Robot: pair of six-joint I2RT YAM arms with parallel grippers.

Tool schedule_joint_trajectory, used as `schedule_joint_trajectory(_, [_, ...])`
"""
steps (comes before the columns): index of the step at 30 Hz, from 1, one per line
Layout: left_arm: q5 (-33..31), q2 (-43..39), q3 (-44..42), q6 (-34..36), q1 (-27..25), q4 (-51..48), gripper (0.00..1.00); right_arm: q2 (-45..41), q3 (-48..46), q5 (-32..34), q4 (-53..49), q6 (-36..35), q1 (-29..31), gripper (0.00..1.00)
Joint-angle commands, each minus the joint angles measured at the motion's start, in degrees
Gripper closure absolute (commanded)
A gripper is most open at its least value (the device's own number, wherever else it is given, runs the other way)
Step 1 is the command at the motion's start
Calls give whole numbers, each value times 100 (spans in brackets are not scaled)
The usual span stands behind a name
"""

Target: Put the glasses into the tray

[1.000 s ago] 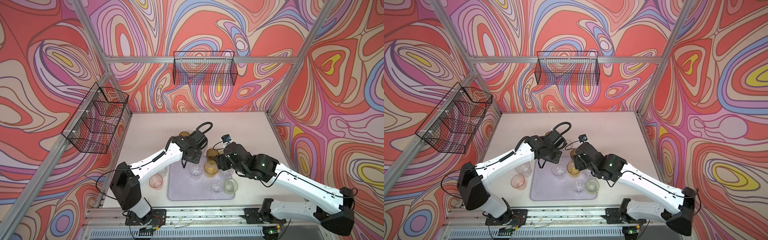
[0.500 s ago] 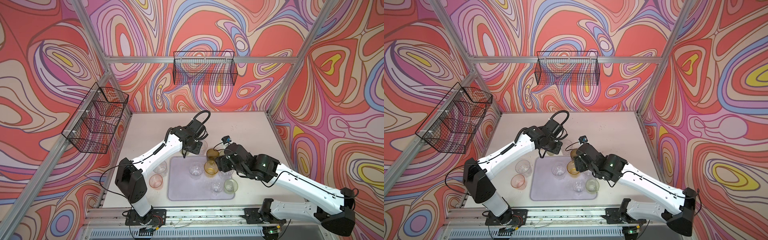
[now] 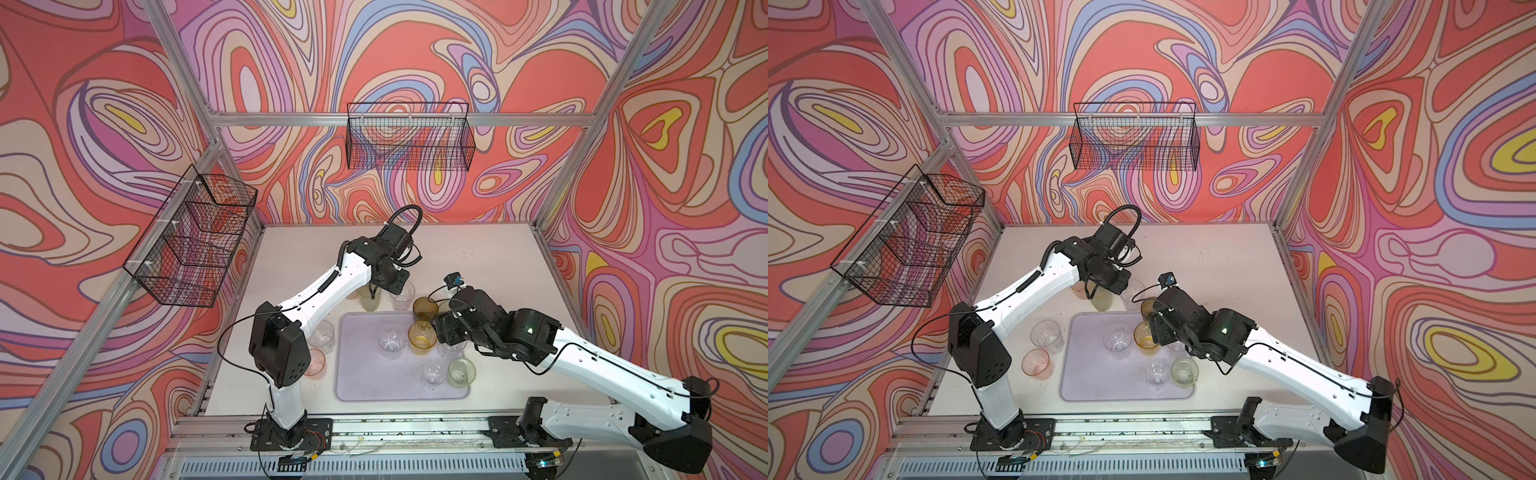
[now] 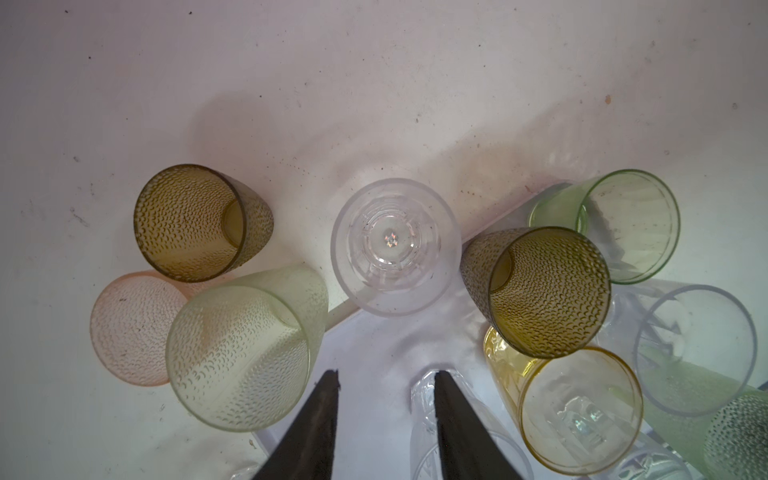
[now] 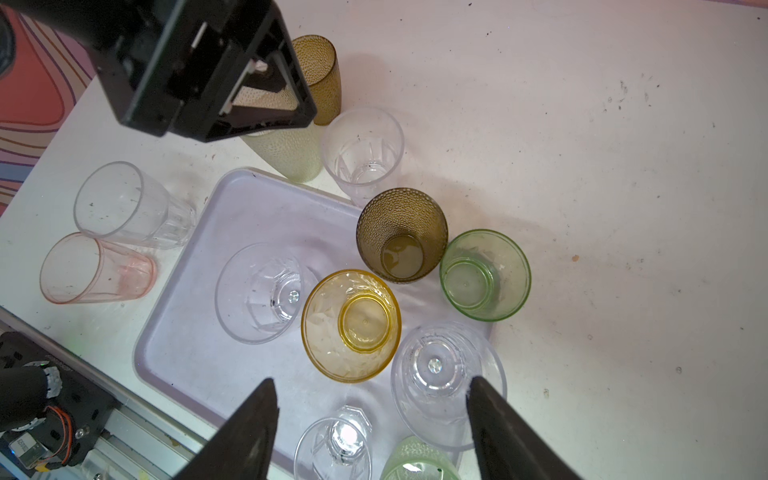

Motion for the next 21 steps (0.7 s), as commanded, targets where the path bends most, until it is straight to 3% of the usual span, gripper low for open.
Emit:
schedule_joint_trajectory(1, [118, 234, 242, 327, 116, -182, 58, -97, 187, -31, -107, 59, -25, 25])
schedule_joint_trajectory(21, [543, 1150, 904, 575, 532, -65, 58, -58, 187, -120, -68, 21, -25, 25])
